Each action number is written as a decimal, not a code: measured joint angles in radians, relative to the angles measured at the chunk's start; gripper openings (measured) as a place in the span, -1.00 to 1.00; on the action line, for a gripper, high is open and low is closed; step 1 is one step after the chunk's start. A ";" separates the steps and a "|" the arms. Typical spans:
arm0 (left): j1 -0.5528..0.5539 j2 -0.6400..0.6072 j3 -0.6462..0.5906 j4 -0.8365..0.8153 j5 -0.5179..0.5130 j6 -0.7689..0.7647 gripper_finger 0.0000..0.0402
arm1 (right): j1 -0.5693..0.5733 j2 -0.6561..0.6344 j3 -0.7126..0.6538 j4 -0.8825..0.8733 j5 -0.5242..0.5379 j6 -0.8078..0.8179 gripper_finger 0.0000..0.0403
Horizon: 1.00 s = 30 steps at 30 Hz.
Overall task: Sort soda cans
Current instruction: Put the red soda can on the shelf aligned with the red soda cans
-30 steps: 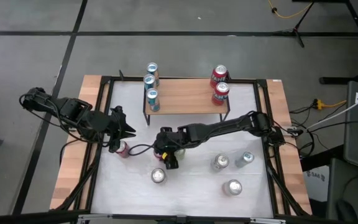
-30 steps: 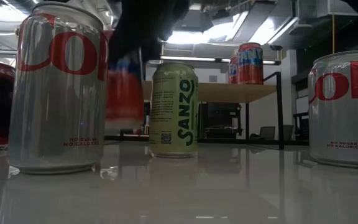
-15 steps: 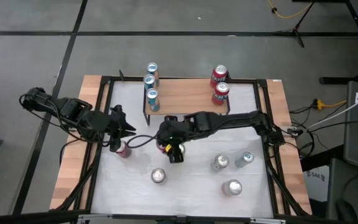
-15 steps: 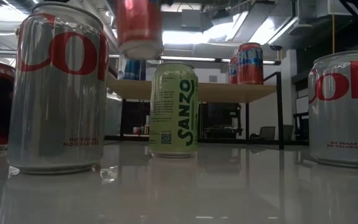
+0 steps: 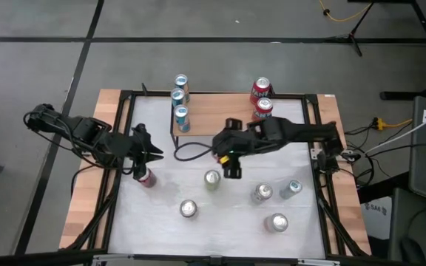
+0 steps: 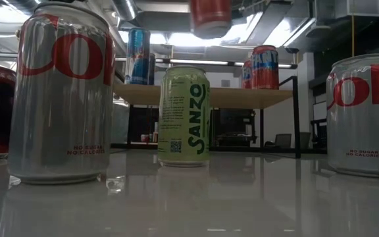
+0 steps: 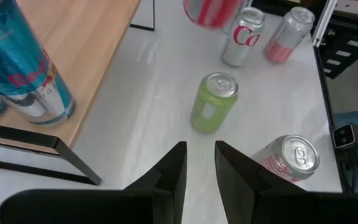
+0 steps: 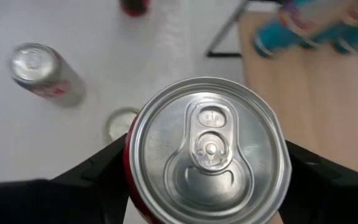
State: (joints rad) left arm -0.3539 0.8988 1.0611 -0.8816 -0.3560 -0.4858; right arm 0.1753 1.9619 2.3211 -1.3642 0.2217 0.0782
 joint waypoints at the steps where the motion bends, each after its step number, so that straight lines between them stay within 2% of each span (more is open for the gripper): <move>1: 0.000 0.001 0.000 -0.001 0.001 0.000 -0.62 | 0.000 -0.010 0.000 -0.022 0.020 0.017 0.43; 5: 0.000 0.007 0.000 0.000 0.000 0.000 -0.62 | 0.002 -0.039 0.000 -0.142 0.090 0.084 0.43; 8: 0.000 0.015 0.000 0.000 0.000 0.000 -0.62 | 0.002 -0.057 -0.004 -0.200 0.093 0.128 0.43; 12: 0.000 0.027 0.000 0.000 0.001 0.007 -0.62 | 0.002 -0.117 -0.090 -0.199 0.117 0.170 0.43; 18: 0.000 0.049 -0.001 0.000 0.001 0.024 -0.62 | 0.002 -0.298 -0.394 -0.160 0.191 0.294 0.43; 24: 0.000 0.067 -0.002 0.003 0.003 0.024 -0.62 | -0.015 -0.559 -0.750 0.063 0.188 0.337 0.43; 30: 0.000 0.072 -0.002 0.007 0.002 0.024 -0.62 | -0.086 -0.748 -0.961 0.229 0.188 0.319 0.44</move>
State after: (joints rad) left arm -0.3542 0.9704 1.0595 -0.8748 -0.3542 -0.4617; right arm 0.0890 1.2135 1.3604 -1.1351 0.4095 0.3970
